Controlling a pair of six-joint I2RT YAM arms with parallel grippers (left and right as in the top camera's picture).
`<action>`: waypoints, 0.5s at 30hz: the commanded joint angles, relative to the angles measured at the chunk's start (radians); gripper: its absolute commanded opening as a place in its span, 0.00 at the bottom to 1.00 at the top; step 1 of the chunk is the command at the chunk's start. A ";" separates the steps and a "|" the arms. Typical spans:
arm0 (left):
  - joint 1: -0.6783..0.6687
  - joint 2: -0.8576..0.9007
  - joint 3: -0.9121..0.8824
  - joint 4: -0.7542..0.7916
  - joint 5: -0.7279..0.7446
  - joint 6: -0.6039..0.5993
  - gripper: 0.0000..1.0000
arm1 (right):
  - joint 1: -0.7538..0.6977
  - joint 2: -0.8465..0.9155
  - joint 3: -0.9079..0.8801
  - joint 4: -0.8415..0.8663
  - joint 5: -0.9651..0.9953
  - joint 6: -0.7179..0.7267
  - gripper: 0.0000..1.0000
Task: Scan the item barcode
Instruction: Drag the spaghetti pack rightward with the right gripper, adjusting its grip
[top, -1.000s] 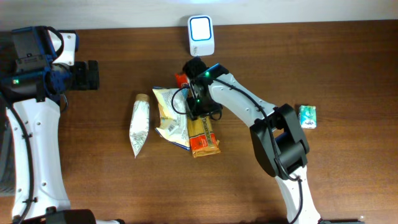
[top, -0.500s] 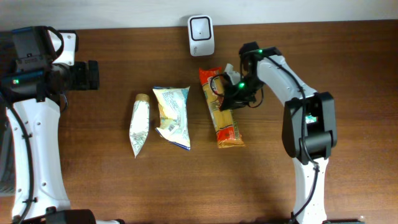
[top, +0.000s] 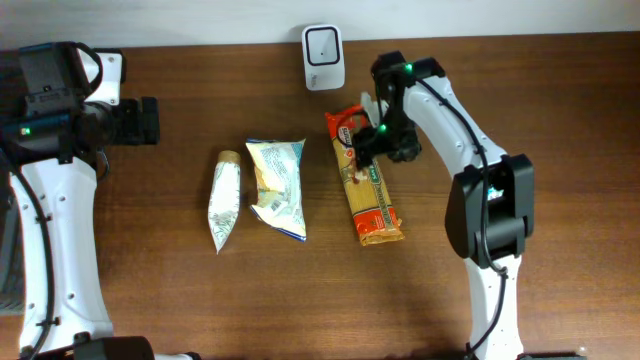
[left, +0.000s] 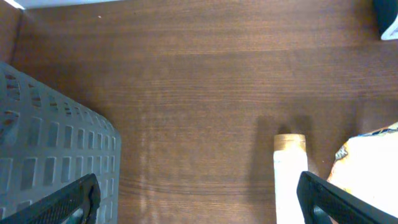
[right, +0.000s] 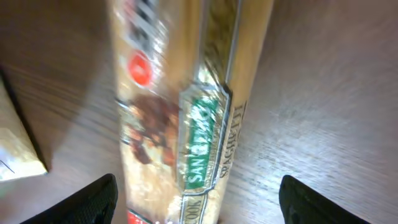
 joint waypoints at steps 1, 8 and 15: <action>0.005 0.000 0.002 0.001 0.011 0.016 0.99 | 0.144 -0.032 0.054 0.000 0.188 0.070 0.79; 0.005 0.000 0.002 0.001 0.011 0.016 0.99 | 0.324 -0.008 -0.160 0.150 0.521 0.234 0.66; 0.005 0.000 0.002 0.001 0.011 0.016 0.99 | 0.303 -0.008 -0.307 0.226 0.618 0.229 0.55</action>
